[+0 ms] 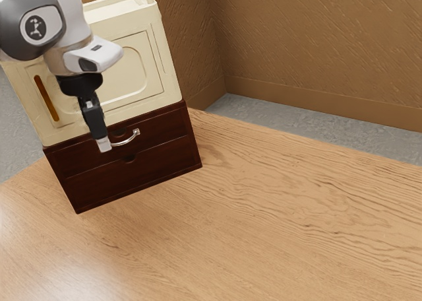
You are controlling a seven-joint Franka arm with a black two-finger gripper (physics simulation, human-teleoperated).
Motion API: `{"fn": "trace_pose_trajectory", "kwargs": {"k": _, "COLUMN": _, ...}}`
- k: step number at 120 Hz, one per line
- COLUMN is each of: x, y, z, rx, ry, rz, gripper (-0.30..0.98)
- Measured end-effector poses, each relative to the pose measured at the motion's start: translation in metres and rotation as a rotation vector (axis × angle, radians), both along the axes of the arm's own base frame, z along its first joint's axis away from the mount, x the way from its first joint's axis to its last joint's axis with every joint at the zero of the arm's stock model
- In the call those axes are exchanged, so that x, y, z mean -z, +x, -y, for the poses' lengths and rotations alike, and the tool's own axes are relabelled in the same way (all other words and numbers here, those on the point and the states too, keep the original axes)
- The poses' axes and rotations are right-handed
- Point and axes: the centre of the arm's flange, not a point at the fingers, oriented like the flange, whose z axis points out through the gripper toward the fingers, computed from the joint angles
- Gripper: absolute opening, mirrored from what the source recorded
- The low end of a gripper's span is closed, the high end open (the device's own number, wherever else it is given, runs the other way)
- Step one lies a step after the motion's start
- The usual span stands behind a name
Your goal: Pull the drawer handle with one arm to open the drawer
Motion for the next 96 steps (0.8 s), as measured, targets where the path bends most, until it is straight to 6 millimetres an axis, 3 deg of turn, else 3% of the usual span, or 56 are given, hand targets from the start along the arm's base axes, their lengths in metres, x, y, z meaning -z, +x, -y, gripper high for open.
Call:
{"fn": "trace_pose_trajectory", "kwargs": {"k": 15, "x": -0.006, "y": 0.006, "z": 0.014, "rx": 0.089, "ry": 0.006, "rz": 0.026, "gripper": 0.69}}
{"fn": "trace_pose_trajectory", "kwargs": {"k": 25, "x": -0.022, "y": 0.001, "z": 0.018, "rx": 0.129, "ry": 0.013, "rz": 0.065, "gripper": 0.69}}
{"fn": "trace_pose_trajectory", "kwargs": {"k": 49, "x": -0.024, "y": -0.003, "z": 0.02, "rx": 0.139, "ry": 0.013, "rz": 0.069, "gripper": 0.69}}
{"fn": "trace_pose_trajectory", "kwargs": {"k": 74, "x": 0.035, "y": -0.009, "z": 0.002, "rx": 0.131, "ry": 0.049, "rz": 0.066, "gripper": 0.69}}
{"fn": "trace_pose_trajectory", "kwargs": {"k": 96, "x": 0.054, "y": 0.015, "z": -0.007, "rx": 0.139, "ry": 0.092, "rz": 0.159, "gripper": 0.69}}
